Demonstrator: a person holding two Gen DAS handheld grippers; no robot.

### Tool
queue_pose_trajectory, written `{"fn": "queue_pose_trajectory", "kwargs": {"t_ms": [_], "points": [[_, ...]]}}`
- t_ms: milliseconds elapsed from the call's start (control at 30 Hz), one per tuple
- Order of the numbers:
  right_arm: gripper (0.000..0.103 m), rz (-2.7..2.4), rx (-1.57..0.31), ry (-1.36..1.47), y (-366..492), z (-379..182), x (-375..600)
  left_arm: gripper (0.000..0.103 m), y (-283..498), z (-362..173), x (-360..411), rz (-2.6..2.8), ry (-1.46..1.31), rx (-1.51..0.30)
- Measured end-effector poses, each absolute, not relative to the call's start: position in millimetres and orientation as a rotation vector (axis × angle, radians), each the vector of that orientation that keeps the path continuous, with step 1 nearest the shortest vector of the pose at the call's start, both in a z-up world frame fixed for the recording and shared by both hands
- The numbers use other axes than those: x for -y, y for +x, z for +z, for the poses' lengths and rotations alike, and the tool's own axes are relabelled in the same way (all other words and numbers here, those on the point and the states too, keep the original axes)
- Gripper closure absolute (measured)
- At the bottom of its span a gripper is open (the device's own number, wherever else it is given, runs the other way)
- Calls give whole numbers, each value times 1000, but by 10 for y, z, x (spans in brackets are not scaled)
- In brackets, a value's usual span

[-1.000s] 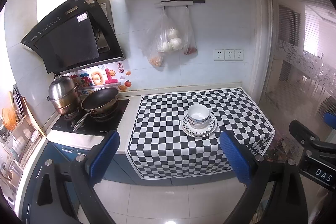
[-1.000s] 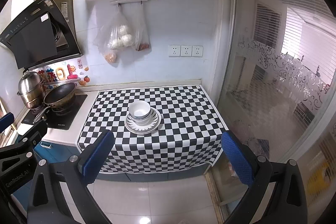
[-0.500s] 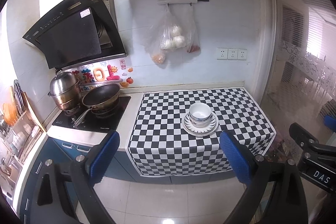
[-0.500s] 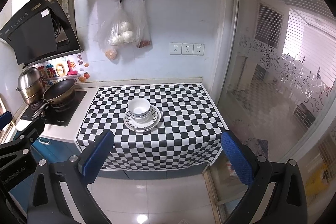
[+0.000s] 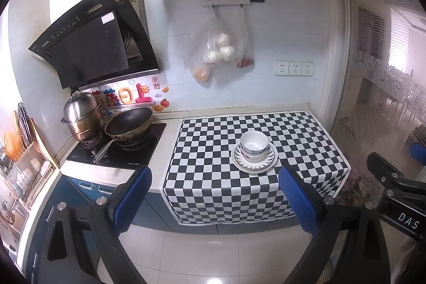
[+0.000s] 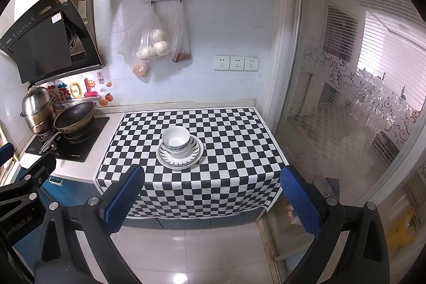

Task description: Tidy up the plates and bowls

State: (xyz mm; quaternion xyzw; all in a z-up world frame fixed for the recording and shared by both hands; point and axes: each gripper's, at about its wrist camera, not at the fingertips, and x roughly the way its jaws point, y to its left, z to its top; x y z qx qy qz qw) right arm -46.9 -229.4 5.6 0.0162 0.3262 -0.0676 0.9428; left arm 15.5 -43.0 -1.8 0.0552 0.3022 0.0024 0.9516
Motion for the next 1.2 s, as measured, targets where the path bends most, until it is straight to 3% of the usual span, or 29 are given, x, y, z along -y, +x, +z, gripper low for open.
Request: {"fn": "queue_pose_trajectory", "kwargs": {"t_ms": [1200], "points": [[0, -143, -657, 39, -371, 81, 2210, 5, 200, -11, 392, 1, 118, -606]]}}
